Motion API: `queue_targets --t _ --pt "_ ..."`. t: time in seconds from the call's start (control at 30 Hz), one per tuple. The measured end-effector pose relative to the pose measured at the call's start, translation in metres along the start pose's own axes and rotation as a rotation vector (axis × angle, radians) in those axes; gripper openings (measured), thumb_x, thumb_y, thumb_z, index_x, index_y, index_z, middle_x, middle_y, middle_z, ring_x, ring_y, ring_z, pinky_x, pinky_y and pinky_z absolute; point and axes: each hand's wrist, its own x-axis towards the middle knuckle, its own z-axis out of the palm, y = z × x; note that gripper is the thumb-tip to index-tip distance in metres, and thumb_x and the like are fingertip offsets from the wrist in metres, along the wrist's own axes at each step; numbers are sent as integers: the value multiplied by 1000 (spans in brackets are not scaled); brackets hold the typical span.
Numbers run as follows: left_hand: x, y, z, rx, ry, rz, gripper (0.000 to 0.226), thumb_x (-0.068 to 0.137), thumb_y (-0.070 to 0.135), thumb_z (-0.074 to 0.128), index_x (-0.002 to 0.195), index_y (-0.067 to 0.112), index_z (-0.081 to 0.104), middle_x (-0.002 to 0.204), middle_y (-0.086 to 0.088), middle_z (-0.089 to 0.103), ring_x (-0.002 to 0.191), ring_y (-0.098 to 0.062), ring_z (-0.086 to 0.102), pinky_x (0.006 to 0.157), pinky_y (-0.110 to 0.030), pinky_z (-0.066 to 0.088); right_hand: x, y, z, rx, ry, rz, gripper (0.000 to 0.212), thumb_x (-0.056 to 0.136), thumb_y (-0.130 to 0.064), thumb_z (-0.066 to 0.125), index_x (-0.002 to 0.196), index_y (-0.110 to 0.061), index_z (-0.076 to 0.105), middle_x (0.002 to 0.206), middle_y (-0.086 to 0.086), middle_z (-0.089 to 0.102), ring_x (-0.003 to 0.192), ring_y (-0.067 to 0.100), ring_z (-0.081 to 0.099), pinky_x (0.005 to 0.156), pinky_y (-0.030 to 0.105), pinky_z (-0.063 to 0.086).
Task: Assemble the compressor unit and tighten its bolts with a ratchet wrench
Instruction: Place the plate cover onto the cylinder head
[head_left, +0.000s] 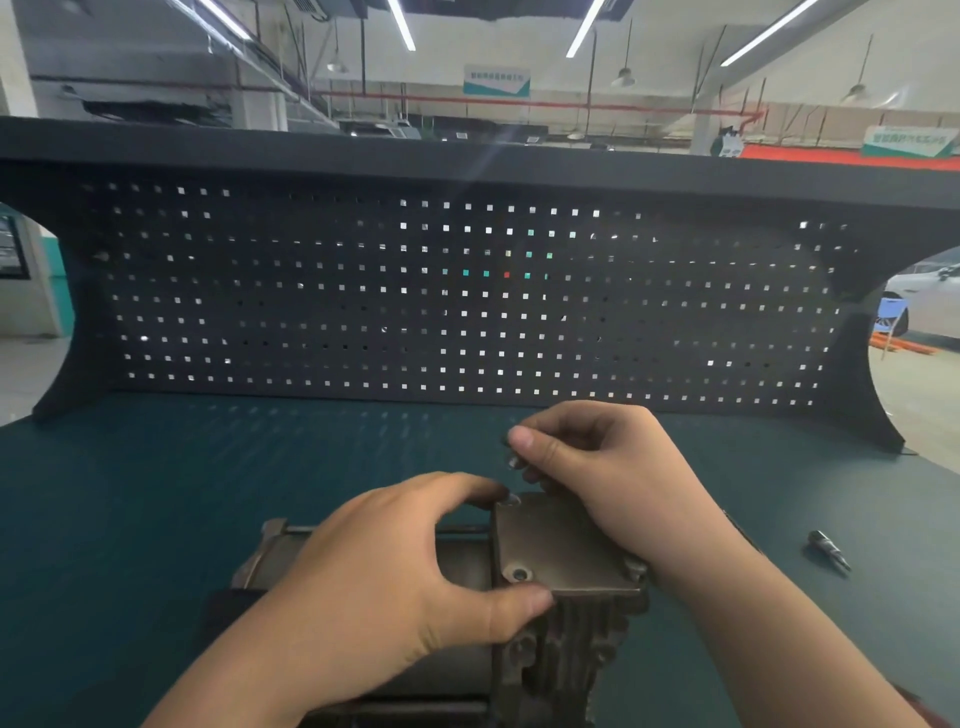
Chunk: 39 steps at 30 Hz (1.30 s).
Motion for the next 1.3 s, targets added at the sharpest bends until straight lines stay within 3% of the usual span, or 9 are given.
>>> queue_targets --t 0.13,0.3,0.63,0.8,0.9,0.93,1.07,1.17,1.3 --pt "0 0 -2 -35 -10 -15 64 42 88 56 101 63 48 93 62 37 89 31 40 66 1 33 0 0 -1 -7 -34 16 13 83 -24 72 70 -23 71 70 -5 73 62 1 64 62 13 49" --pt "-2 4 -2 -44 -18 -54 55 55 75 69 102 52 52 53 52 38 58 27 40 54 -3 32 -1 -2 -4 -61 -55 41 8 79 -23 76 73 -24 73 72 -9 73 65 -2 65 60 9 46" --pt "-6 3 1 -138 16 -35 45 55 69 73 92 52 55 46 45 40 52 26 42 53 1 33 0 -6 -7 -119 -165 41 19 72 -23 83 64 -17 67 66 -1 72 56 4 60 54 17 48" --pt "-8 1 5 -158 68 6 49 51 74 70 93 53 55 61 52 44 57 27 43 54 -2 35 2 -7 -8 -137 -186 9 17 72 -23 83 64 -19 69 63 -5 70 54 1 59 52 15 47" --pt "-10 -4 8 -201 117 56 64 44 83 63 102 59 52 110 47 46 57 21 46 55 -13 31 2 -6 -9 -120 -194 18 18 73 -24 82 65 -17 69 64 -4 71 55 2 59 53 16 47" --pt "-10 -5 9 -216 126 63 64 42 83 61 101 59 53 116 42 43 56 20 47 56 -15 29 2 -6 -9 -112 -198 23 18 73 -24 82 64 -16 68 64 -4 71 55 2 59 53 17 47" --pt "-13 -8 12 -250 162 101 55 44 89 57 92 63 62 109 27 44 56 15 47 56 -17 29 2 -5 -9 -108 -196 22 19 74 -20 82 63 -15 66 61 -5 70 53 1 59 53 16 47" --pt "-12 -11 14 -267 150 133 48 48 92 53 91 72 61 104 25 45 59 13 48 56 -17 29 2 -4 -9 -143 -193 19 19 74 -23 82 64 -17 67 65 0 71 57 5 61 58 25 50" --pt "-11 -16 17 -287 134 151 48 50 94 53 90 70 63 98 21 46 62 5 49 59 -22 33 2 -4 -11 -234 -221 -23 14 76 -26 80 67 -23 69 73 -3 72 66 6 65 68 28 53"
